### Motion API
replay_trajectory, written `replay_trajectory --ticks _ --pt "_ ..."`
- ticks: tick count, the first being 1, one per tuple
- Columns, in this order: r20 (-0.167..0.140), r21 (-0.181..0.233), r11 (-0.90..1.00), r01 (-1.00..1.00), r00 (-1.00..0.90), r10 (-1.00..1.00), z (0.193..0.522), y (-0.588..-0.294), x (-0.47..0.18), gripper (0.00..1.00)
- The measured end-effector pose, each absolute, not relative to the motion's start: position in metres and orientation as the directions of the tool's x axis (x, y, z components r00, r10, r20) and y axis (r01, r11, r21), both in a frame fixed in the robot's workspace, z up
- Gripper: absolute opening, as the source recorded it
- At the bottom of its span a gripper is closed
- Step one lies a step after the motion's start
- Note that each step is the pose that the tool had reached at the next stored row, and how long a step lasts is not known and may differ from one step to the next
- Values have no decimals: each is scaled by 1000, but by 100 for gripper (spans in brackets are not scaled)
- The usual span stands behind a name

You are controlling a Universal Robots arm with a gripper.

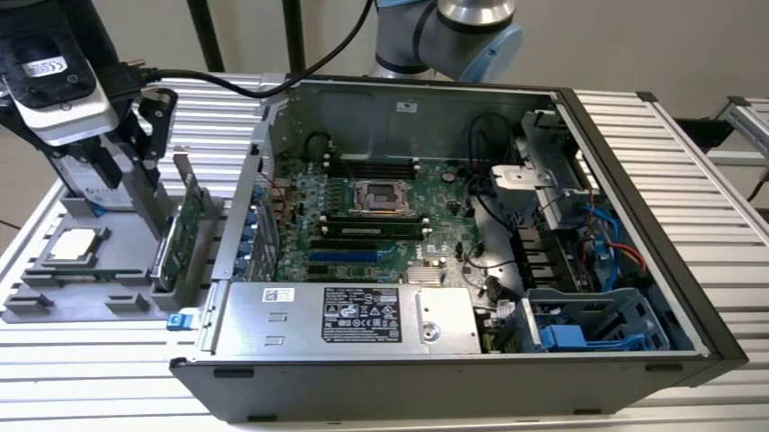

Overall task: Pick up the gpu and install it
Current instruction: 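Pick up the gpu and move the gpu toward the slot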

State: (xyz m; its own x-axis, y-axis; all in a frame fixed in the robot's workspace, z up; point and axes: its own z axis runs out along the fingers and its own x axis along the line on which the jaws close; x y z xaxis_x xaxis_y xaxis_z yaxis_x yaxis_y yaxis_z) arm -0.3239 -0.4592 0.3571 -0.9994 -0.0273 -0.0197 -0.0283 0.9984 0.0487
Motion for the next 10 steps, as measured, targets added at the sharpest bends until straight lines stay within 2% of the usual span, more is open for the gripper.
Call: replay_trajectory --ticks 10 --pt "-20 49 998 -28 -999 -27 353 -459 -324 100"
